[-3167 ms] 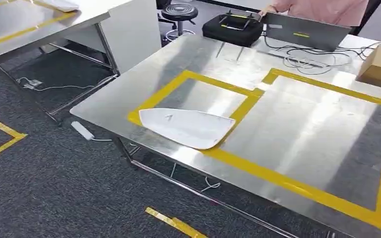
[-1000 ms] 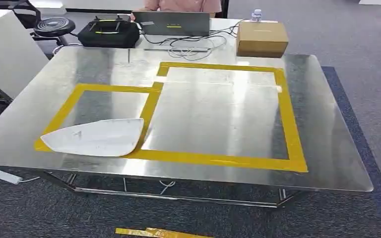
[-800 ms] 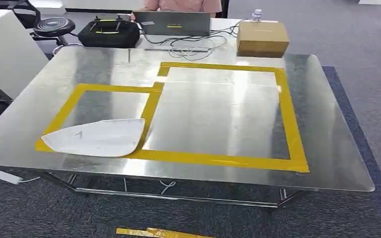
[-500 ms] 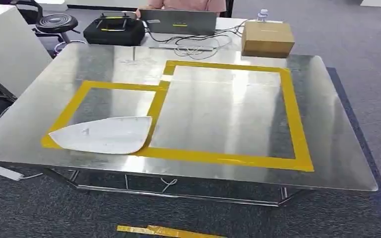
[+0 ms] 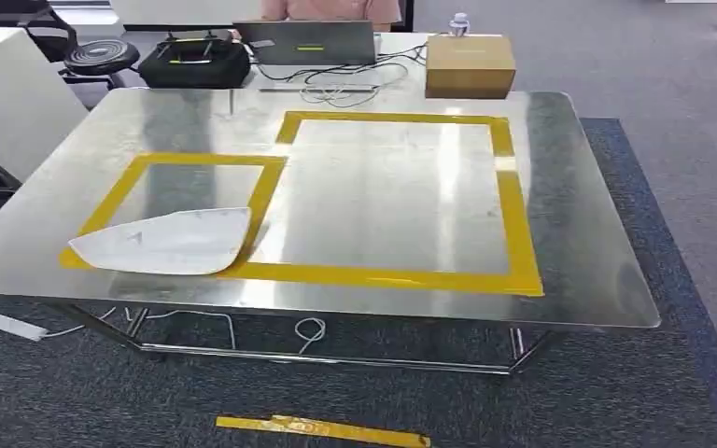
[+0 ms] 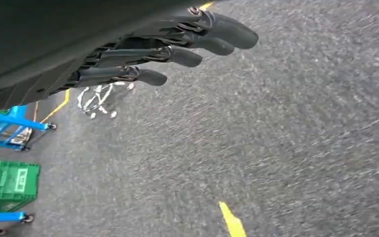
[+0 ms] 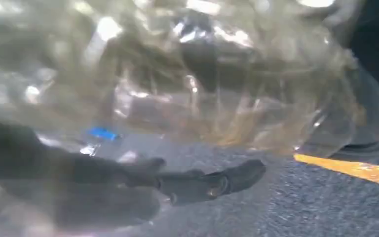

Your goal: Take the parts from the cabinet and place them on the table.

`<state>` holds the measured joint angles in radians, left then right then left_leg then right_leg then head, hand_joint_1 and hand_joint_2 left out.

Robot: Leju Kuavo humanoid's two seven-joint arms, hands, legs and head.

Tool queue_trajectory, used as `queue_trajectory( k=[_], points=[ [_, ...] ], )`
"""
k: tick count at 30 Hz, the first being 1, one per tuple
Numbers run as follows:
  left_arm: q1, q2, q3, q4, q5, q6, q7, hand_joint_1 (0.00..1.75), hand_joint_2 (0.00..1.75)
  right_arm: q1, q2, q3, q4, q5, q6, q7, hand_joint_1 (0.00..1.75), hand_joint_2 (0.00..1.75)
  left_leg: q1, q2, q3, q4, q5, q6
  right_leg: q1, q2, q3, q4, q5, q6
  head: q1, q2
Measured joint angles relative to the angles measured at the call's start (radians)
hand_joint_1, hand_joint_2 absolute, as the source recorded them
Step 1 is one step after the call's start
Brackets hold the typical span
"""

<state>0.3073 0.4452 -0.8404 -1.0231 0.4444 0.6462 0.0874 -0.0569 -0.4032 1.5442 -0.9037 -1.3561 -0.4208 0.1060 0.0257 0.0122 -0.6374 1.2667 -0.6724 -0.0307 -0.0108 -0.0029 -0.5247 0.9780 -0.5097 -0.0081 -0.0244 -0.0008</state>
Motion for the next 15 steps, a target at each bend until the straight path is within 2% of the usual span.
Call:
queue_trajectory(
  k=[1,2,3,4,5,6,7,8,10,11,12,13,14,15],
  points=[
    [0.000,0.000,0.000,0.000,0.000,0.000,0.000,0.00,0.00,0.000,0.000,0.000,0.000,0.000,0.000,0.000,0.00,0.00,-0.001,-0.001,0.001,0.029,-0.004,0.004,0.005,0.001,0.000,0.002,0.008,-0.001,0.000,0.000],
    [0.000,-0.001,0.000,0.000,0.000,0.000,0.000,0.00,0.00,0.000,0.000,0.000,0.000,0.000,-0.001,0.000,0.00,0.00,-0.002,-0.001,0.023,0.014,0.016,0.010,0.010,0.002,-0.012,0.004,0.015,-0.003,-0.001,0.000],
    [0.000,-0.001,0.000,0.000,0.000,0.000,0.000,0.00,0.00,0.000,0.000,0.000,0.000,-0.001,-0.001,0.000,0.00,0.00,-0.006,-0.002,0.065,-0.043,0.054,0.018,0.013,0.004,-0.022,0.006,0.023,-0.003,0.000,0.000],
    [0.000,-0.001,0.001,0.000,-0.002,0.000,0.001,0.00,0.00,0.000,0.000,0.000,0.000,-0.001,-0.001,0.000,0.00,0.00,-0.011,-0.003,0.121,-0.132,0.092,0.030,0.017,0.006,-0.029,0.008,0.028,-0.003,-0.001,0.000],
    [0.000,0.000,0.001,0.000,-0.002,0.000,0.002,0.00,0.00,0.000,0.000,0.000,0.000,-0.002,-0.001,0.000,0.00,0.00,-0.018,-0.008,0.177,-0.219,0.119,0.043,0.018,0.007,-0.033,0.009,0.033,-0.001,-0.001,0.000],
    [-0.001,0.003,0.002,0.000,-0.003,0.000,0.003,0.00,0.00,0.000,0.003,0.000,0.000,-0.004,-0.003,0.000,0.00,0.00,-0.026,-0.018,0.210,-0.277,0.114,0.058,0.021,0.008,-0.039,0.011,0.038,0.002,0.000,0.000],
    [0.000,0.003,0.002,0.000,-0.005,0.000,0.003,0.00,0.00,-0.002,0.003,0.000,0.000,-0.006,-0.004,0.000,0.00,0.00,-0.023,-0.017,0.214,-0.295,0.121,0.055,0.024,0.009,-0.045,0.014,0.047,0.008,0.001,0.000],
    [0.001,0.003,0.002,0.000,-0.008,0.000,0.007,0.00,0.00,-0.002,0.003,0.000,0.000,-0.009,-0.005,0.000,0.00,0.00,-0.028,-0.017,0.207,-0.296,0.122,0.054,0.022,0.010,-0.050,0.015,0.054,0.013,0.000,0.000],
    [0.002,0.003,0.004,0.000,-0.011,0.000,0.009,0.00,0.00,0.000,0.003,0.000,0.000,-0.013,-0.005,0.000,0.00,0.00,-0.028,-0.015,0.196,-0.301,0.130,0.056,0.021,0.011,-0.059,0.013,0.071,0.027,0.000,0.000],
    [0.002,0.001,0.004,-0.001,-0.013,0.000,0.009,0.00,0.00,0.000,0.003,0.000,0.000,-0.016,-0.005,0.000,0.00,0.00,-0.021,-0.013,0.192,-0.307,0.141,0.059,0.024,0.012,-0.069,0.015,0.066,0.031,0.001,0.000],
    [0.001,0.000,0.005,-0.002,-0.018,0.000,0.009,0.00,0.00,0.001,0.003,-0.001,0.000,-0.021,-0.005,-0.002,0.00,0.00,-0.020,-0.007,0.172,-0.308,0.155,0.064,0.019,0.009,-0.084,0.039,0.021,0.038,0.002,0.000],
    [0.002,-0.002,0.005,-0.005,-0.018,0.000,0.010,0.00,0.00,0.001,0.003,-0.001,0.000,-0.024,-0.004,-0.002,0.00,0.00,-0.020,-0.005,0.160,-0.308,0.165,0.069,0.017,0.008,-0.105,0.089,-0.040,0.041,0.005,0.000],
    [0.005,-0.003,0.008,-0.005,-0.019,0.000,0.011,0.00,0.00,0.002,0.003,0.000,0.000,-0.024,-0.004,-0.002,0.00,0.00,-0.022,-0.003,0.146,-0.308,0.176,0.071,0.015,0.008,-0.124,0.167,-0.106,0.044,0.006,0.000],
    [0.006,-0.004,0.009,-0.005,-0.019,0.000,0.011,0.00,0.00,0.002,0.003,0.000,0.000,-0.024,-0.005,-0.001,0.00,0.00,-0.023,-0.001,0.131,-0.307,0.187,0.071,0.014,0.008,-0.137,0.242,-0.149,0.047,0.006,0.000]
  ],
)
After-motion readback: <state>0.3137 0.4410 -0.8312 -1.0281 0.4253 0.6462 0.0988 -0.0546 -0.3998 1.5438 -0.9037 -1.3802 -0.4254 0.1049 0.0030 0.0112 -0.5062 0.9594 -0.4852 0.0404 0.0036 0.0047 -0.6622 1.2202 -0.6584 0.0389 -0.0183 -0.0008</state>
